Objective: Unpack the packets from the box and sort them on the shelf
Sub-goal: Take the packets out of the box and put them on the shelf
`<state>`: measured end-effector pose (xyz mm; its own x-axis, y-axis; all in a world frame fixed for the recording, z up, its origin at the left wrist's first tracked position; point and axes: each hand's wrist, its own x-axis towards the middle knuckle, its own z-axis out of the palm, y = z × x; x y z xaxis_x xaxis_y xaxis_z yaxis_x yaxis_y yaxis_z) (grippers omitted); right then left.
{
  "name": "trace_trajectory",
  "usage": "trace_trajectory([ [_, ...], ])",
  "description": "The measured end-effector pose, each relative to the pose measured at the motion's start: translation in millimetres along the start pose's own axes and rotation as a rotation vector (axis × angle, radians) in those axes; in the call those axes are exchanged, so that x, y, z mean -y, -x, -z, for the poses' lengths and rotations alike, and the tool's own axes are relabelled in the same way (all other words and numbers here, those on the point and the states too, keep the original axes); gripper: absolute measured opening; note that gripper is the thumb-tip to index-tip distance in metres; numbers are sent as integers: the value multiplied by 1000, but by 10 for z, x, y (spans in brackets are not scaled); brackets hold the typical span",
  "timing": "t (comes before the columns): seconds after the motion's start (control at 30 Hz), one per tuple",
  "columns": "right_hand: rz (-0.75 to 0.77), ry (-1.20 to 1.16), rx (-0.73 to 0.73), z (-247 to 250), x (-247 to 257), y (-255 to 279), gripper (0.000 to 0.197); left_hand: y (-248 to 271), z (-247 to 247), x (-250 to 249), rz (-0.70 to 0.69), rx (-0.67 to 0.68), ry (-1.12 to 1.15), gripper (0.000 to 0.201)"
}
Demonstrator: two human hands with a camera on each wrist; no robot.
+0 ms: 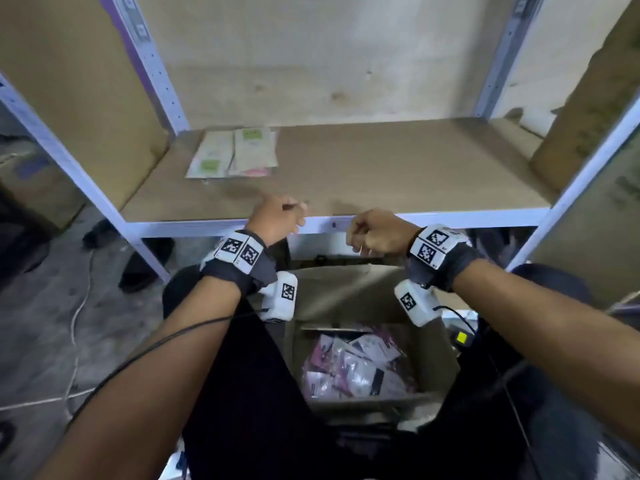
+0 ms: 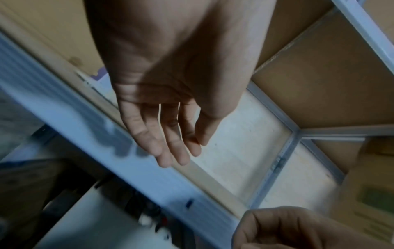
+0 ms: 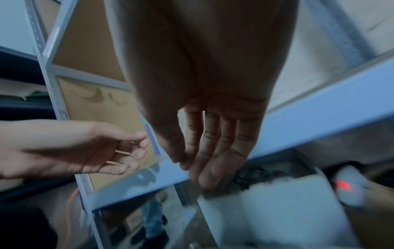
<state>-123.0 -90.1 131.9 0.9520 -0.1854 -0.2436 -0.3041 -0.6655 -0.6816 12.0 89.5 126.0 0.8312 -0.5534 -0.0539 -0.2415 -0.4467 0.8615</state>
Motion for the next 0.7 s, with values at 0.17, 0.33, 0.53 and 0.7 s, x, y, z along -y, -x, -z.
trace_trajectory([
  [0.17,-87,57,92,-302,-633,300,15,284,-600,333,158,151,-31,29],
  [0.33,-215,49,144,-527,-1145,312,19,285,-1114,729,372,339,-51,32],
  [0.53,-332,40,225,-837,-1460,106,17,233,-1580,1097,384,437,-167,34],
  [0.7,-400,90,308,-1183,-1671,-157,25,182,-1701,1420,452,436,-285,29],
])
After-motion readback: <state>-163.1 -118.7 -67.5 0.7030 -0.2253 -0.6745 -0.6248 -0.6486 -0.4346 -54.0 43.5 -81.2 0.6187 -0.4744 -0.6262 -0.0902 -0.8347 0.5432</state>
